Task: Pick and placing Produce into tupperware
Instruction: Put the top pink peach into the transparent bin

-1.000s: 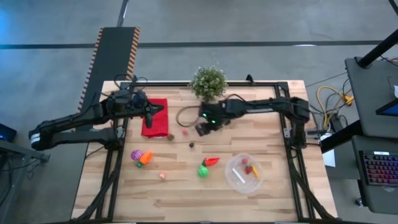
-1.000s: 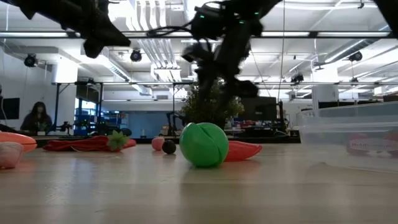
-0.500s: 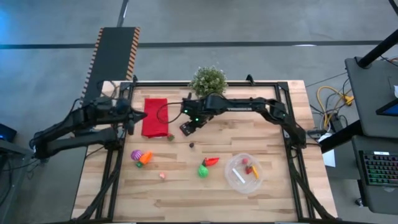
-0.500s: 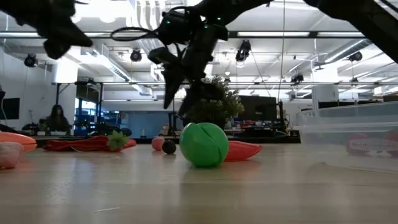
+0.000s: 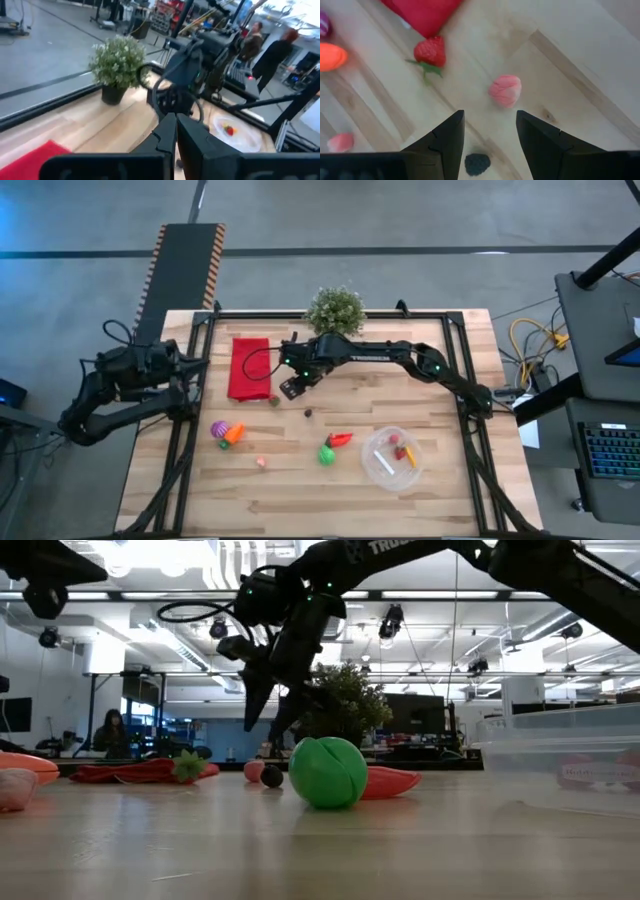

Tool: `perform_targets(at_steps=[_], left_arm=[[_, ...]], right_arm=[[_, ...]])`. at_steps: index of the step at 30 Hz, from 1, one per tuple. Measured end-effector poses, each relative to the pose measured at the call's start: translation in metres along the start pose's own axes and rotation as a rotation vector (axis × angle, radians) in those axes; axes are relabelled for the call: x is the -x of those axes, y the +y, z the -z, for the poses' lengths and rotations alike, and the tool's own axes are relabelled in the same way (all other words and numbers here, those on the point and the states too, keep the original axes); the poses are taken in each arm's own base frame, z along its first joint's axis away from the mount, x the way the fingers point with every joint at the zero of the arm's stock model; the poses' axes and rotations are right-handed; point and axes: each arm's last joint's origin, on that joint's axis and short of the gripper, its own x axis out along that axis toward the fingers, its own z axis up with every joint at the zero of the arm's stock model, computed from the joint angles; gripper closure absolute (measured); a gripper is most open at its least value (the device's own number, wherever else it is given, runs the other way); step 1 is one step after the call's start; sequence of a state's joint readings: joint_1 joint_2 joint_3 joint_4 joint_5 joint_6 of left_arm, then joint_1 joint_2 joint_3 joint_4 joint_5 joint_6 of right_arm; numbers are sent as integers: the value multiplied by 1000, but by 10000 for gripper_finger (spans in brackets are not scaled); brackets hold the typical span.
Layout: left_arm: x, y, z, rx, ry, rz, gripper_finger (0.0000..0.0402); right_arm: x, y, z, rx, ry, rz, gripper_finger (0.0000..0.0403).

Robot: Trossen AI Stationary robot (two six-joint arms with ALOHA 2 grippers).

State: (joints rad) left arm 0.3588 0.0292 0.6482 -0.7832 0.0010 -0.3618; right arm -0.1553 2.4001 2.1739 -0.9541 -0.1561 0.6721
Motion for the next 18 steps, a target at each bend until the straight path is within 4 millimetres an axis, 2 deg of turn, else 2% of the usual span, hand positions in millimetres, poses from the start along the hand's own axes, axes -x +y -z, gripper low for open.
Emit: perform_targets(at_steps=[10, 18], left_arm=[[-6, 1, 2, -5, 22, -11, 402], [-4, 1, 2, -2, 4, -9, 402]], right_arm=[[-24, -6, 1, 0, 24, 33, 232], [-25, -5, -1, 24, -2, 42, 232]])
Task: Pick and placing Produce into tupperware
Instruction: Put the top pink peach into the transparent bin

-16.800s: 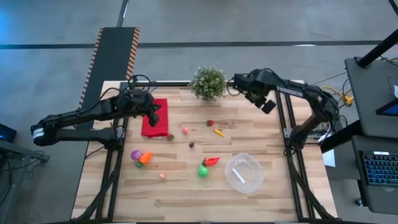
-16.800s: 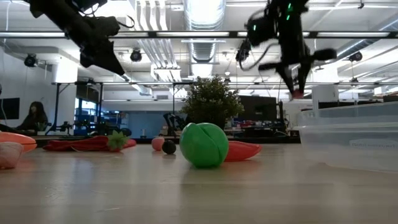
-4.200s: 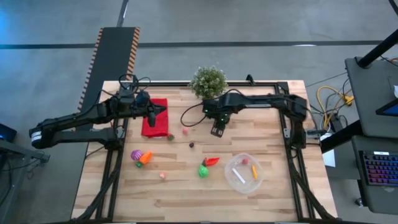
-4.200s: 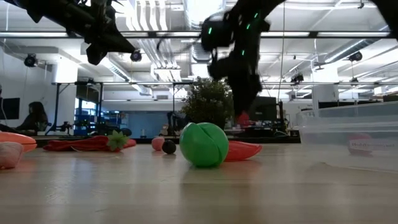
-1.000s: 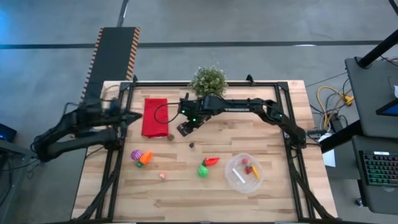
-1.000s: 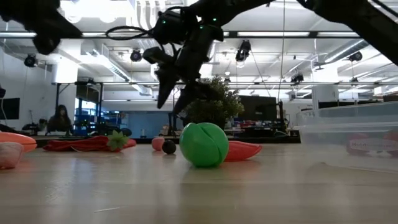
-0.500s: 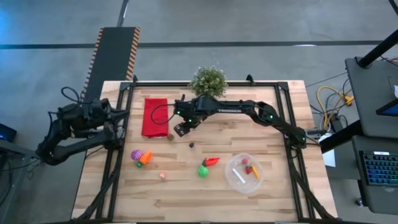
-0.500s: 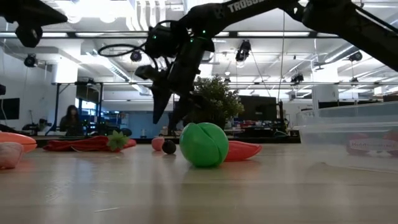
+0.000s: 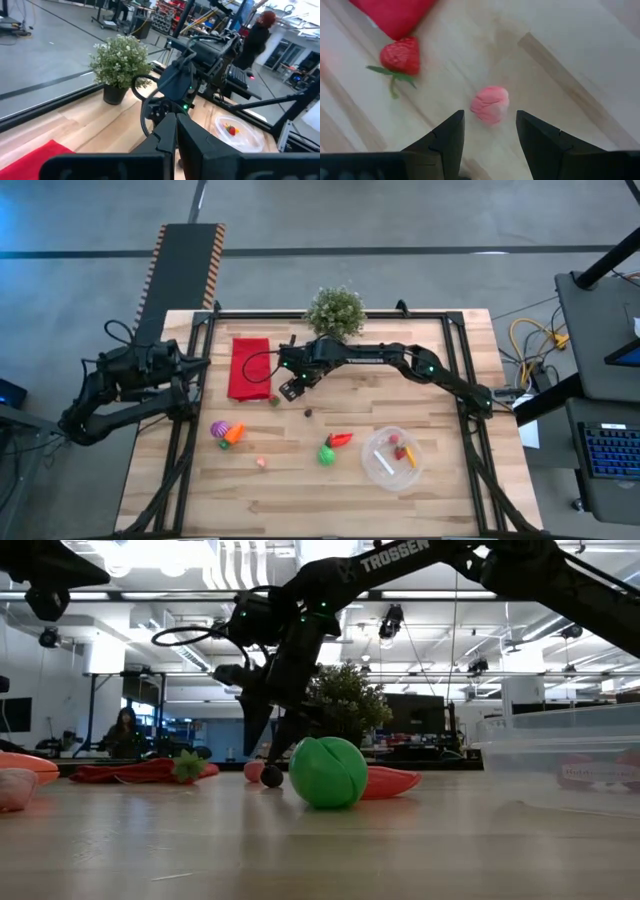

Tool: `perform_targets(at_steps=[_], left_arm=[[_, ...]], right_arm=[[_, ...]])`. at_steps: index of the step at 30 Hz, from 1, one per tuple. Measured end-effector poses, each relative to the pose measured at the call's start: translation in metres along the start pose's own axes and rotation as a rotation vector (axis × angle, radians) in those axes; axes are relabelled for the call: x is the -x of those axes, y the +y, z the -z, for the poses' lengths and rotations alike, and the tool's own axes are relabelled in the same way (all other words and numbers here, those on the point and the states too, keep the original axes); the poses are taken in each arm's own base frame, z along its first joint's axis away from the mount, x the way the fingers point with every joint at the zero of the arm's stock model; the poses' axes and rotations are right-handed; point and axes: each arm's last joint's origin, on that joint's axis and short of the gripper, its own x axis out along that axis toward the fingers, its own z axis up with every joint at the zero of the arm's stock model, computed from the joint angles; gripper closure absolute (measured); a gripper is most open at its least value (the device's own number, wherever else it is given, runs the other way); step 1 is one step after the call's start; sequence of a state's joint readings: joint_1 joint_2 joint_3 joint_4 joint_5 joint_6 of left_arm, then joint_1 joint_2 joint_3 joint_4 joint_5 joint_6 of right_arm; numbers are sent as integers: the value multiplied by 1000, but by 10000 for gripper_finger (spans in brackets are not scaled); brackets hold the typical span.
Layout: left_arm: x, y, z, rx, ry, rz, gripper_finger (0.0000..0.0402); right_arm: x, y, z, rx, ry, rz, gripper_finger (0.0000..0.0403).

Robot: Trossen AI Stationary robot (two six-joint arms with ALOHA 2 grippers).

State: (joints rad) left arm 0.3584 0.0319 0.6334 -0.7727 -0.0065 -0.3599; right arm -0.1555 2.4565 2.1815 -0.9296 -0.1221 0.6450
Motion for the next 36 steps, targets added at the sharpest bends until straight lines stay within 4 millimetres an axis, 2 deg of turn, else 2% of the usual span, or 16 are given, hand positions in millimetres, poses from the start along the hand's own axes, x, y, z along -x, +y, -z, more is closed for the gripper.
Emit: perform_targets(at_steps=[25, 36], left_arm=[[-1, 0, 0, 0, 4, -7, 402], [-1, 0, 0, 0, 4, -11, 402]], right_arm=[[-19, -6, 4, 33, -29, -8, 233], [-26, -11, 8, 28, -12, 15, 288]])
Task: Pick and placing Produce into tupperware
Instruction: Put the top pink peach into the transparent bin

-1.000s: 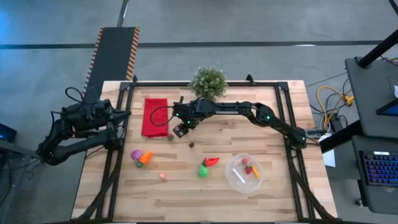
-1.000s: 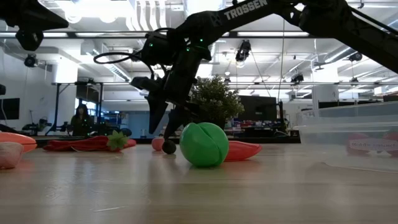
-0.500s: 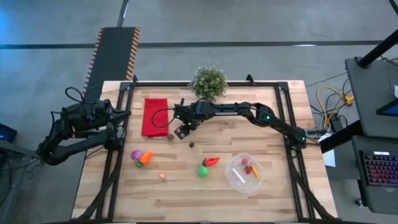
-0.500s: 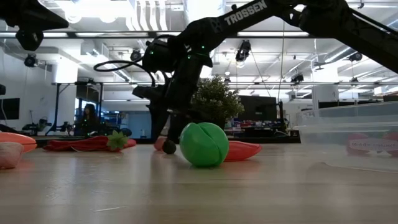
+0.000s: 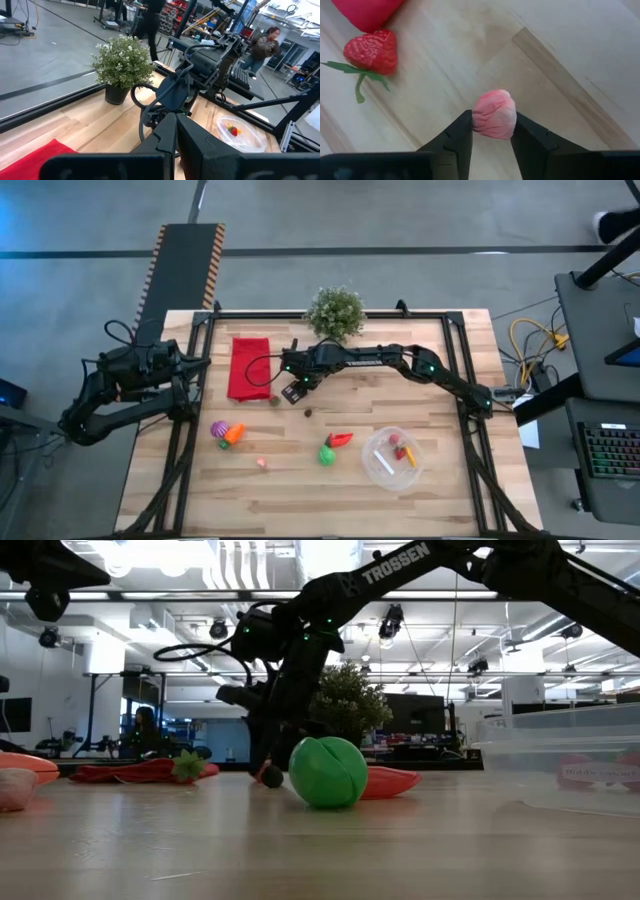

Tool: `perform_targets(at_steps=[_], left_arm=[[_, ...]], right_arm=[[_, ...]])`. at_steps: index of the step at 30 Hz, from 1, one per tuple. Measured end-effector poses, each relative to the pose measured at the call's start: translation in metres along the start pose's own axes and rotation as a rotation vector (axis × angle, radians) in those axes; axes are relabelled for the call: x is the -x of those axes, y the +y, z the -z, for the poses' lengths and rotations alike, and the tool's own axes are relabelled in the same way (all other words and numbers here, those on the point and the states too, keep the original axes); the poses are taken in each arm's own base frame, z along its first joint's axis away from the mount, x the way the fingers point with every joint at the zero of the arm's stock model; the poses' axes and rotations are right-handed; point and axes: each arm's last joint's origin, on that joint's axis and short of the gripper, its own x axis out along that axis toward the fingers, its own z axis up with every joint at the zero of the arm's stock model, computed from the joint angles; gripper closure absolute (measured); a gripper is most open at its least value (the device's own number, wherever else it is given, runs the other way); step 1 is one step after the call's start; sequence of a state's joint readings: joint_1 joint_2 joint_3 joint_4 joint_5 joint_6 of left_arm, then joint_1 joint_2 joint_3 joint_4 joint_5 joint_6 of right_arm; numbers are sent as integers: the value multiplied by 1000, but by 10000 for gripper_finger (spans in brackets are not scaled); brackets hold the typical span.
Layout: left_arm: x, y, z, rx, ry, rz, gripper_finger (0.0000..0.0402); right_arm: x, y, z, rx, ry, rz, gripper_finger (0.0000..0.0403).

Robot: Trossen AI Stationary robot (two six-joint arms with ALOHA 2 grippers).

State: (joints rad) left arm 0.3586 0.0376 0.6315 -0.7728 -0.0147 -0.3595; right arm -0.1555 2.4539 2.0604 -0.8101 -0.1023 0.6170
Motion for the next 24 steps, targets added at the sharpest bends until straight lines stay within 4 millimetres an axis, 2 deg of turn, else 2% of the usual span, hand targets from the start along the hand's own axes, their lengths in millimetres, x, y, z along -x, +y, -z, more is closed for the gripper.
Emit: perform_targets(at_steps=[8, 14, 18, 24], left_arm=[[0, 0, 0, 0, 1, -2, 402], [0, 0, 0, 0, 1, -2, 402], [0, 0, 0, 0, 1, -2, 402], [0, 0, 0, -3, 0, -2, 402]], right_arm=[[4, 1, -3, -3, -30, 30, 325], [17, 4, -8, 5, -40, 38, 331], [42, 10, 2, 56, 42, 67, 330], [101, 32, 38, 139, 160, 119, 320]])
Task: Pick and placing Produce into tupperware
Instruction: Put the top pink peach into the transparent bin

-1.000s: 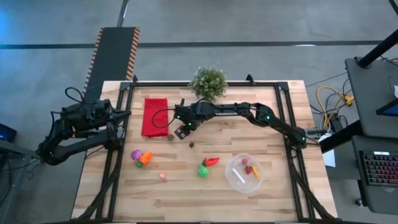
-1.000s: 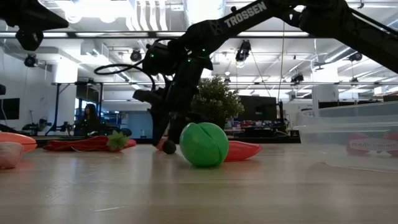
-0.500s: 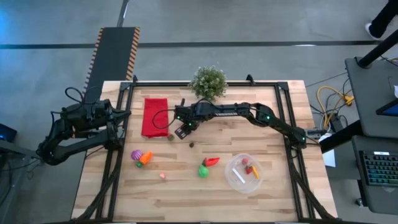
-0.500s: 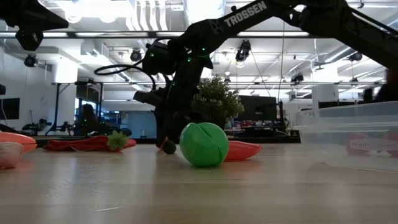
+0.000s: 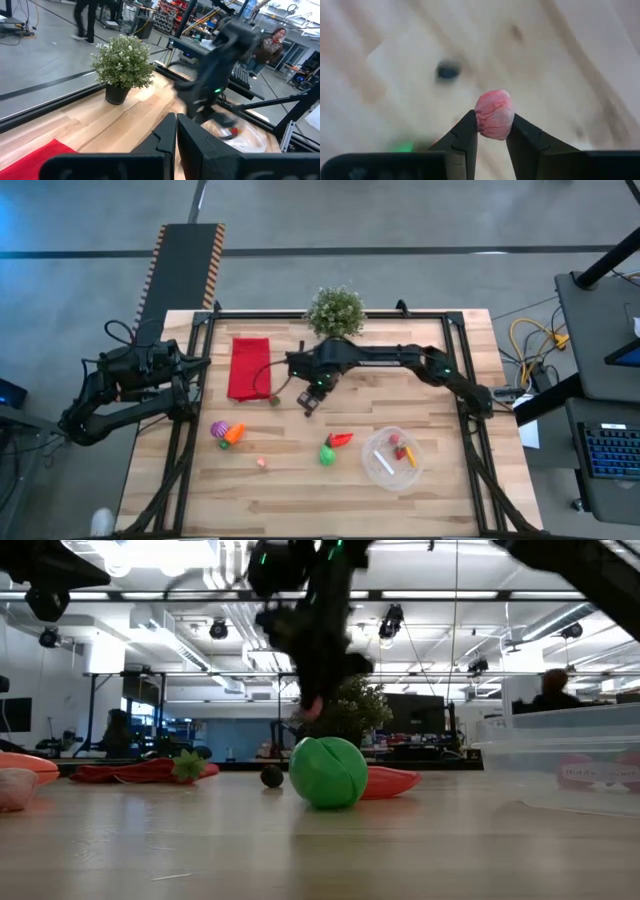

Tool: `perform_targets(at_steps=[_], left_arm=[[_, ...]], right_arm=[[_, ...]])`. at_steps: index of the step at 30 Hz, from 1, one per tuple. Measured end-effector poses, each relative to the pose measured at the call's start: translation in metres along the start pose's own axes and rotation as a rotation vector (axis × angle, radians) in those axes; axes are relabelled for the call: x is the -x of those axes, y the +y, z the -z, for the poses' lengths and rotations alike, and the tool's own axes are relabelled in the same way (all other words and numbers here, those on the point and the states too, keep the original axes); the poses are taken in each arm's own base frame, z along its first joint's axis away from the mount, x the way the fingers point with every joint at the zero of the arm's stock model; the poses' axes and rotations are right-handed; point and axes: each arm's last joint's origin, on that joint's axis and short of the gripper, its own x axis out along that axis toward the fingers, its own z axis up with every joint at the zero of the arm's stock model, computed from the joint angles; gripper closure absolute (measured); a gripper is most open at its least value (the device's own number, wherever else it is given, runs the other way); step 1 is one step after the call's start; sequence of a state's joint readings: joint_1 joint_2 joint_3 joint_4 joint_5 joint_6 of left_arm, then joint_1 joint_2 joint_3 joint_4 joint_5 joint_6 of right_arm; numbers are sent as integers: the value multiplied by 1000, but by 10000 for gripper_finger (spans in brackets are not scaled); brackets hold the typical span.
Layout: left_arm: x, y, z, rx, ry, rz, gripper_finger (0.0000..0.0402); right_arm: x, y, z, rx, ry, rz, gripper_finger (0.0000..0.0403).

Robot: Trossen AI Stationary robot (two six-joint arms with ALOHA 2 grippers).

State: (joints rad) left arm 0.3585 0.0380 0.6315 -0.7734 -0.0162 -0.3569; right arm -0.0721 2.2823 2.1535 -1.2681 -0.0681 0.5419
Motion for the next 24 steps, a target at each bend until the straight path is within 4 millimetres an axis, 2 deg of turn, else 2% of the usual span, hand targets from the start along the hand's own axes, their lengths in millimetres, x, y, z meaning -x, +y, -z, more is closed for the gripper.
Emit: perform_targets(at_steps=[3, 5, 10, 18, 24], left_arm=[[0, 0, 0, -1, 0, 0, 402], [0, 0, 0, -2, 0, 0, 402], [0, 0, 0, -7, -1, 0, 402], [0, 0, 0, -28, 0, 1, 402], [0, 0, 0, -29, 2, 7, 402]], right_arm=[[30, 11, 24, 6, 10, -3, 316], [41, 16, 41, -8, 29, 5, 313], [48, 22, 83, -93, 95, 68, 306], [31, 26, 160, -299, 164, 135, 305], [4, 23, 188, -465, 144, 89, 306]])
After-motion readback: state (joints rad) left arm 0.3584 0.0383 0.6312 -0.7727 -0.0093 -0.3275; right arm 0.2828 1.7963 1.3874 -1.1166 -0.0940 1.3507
